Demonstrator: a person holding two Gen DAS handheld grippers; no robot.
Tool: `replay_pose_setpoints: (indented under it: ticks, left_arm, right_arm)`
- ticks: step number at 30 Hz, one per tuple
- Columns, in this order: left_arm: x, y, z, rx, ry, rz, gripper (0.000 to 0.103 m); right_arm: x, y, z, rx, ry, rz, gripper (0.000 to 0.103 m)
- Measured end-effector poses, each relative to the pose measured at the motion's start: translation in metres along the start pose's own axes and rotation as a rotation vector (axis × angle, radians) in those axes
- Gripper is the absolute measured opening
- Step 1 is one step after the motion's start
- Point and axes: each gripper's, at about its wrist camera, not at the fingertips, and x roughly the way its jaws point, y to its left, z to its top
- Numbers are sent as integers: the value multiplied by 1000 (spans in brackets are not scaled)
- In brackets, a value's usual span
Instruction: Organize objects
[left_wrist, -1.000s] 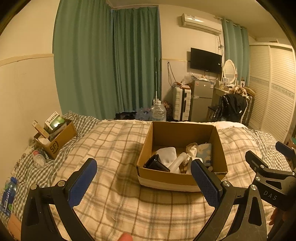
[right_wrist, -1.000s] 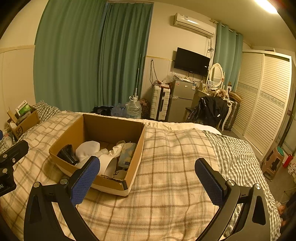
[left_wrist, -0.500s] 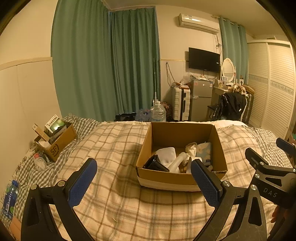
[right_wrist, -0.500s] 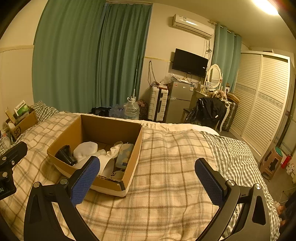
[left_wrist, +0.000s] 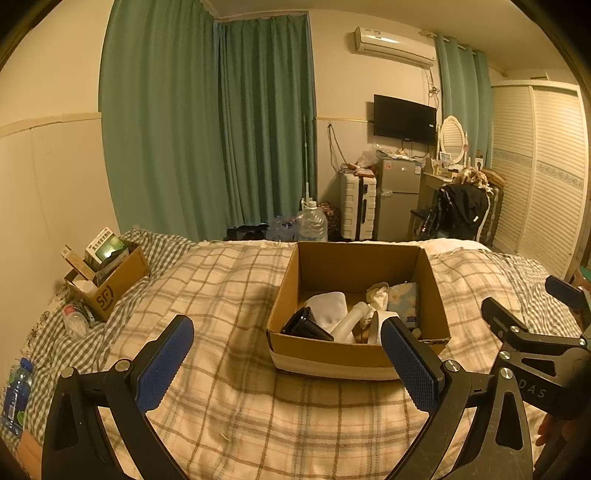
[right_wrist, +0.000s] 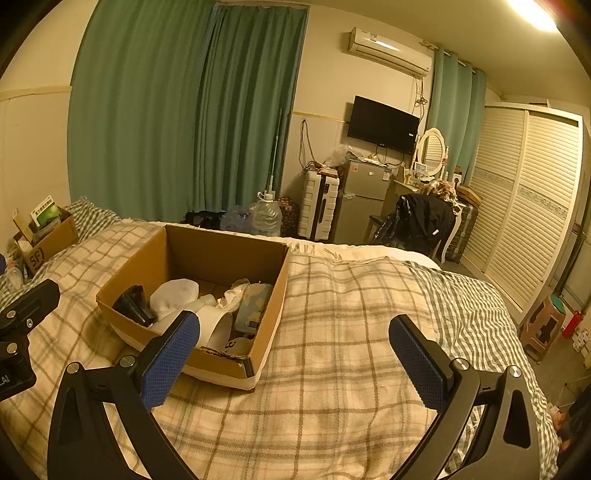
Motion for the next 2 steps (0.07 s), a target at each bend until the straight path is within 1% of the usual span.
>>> replay_pose_setpoints:
  ticks: [2]
  left_arm:
    - [0, 0, -1, -2, 2, -1, 103]
  right_arm:
    - [1, 1, -1, -5, 4, 2, 103]
